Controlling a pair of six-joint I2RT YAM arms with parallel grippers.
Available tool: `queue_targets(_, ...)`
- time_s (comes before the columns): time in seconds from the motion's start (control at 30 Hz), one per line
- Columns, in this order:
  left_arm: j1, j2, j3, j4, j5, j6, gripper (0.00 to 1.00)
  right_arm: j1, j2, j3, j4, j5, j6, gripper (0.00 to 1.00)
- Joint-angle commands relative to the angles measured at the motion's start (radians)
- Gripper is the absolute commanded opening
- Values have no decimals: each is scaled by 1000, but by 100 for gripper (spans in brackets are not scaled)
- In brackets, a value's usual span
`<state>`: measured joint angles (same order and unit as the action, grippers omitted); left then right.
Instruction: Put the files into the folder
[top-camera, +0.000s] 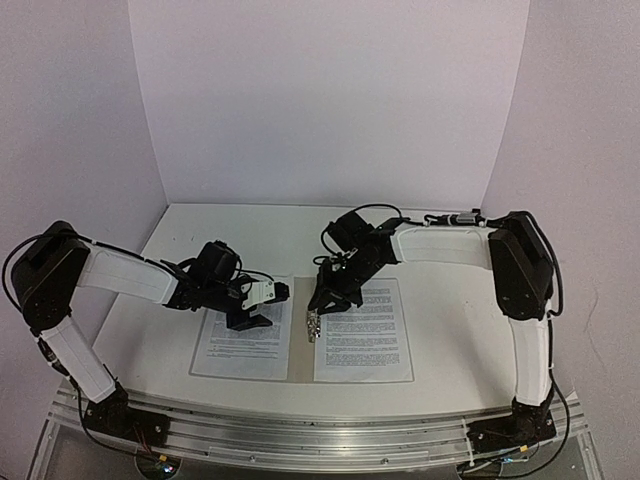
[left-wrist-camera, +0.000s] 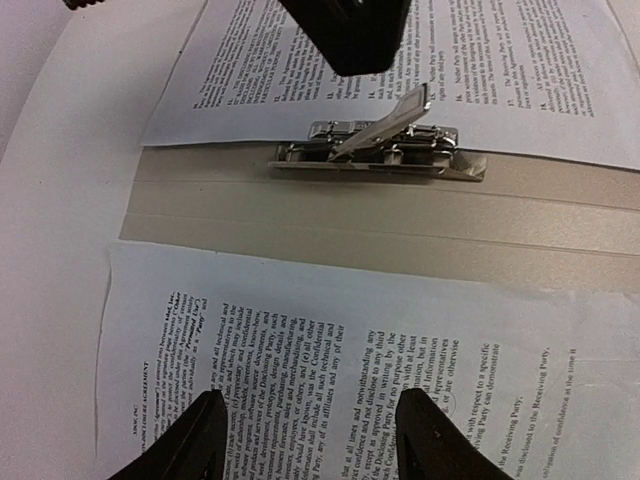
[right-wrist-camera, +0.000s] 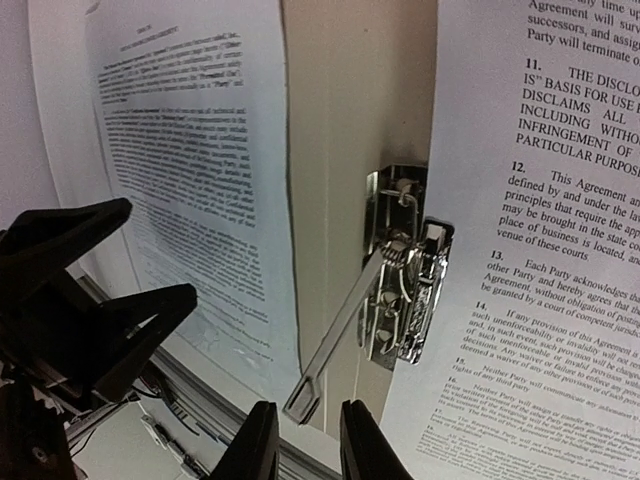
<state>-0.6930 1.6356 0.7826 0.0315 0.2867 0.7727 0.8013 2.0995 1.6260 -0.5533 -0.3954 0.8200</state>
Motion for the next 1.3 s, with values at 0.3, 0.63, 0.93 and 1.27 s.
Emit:
queue_targets(0.3,-3,31,-80,28,-74,107,61,3,42,14,16,-54,71,21)
queue_targets(0.63,-8,38,-107,35,-59,70,61,18,73,-5,16,-72,79,20)
queue_targets(0.93,-7,39,-116,22,-70,66,61,18,53,-85,20,-44,70,10)
queue_targets(1.27,-4,41,-125,13,-76,59,60,18,70,-189,22,21,-41,0)
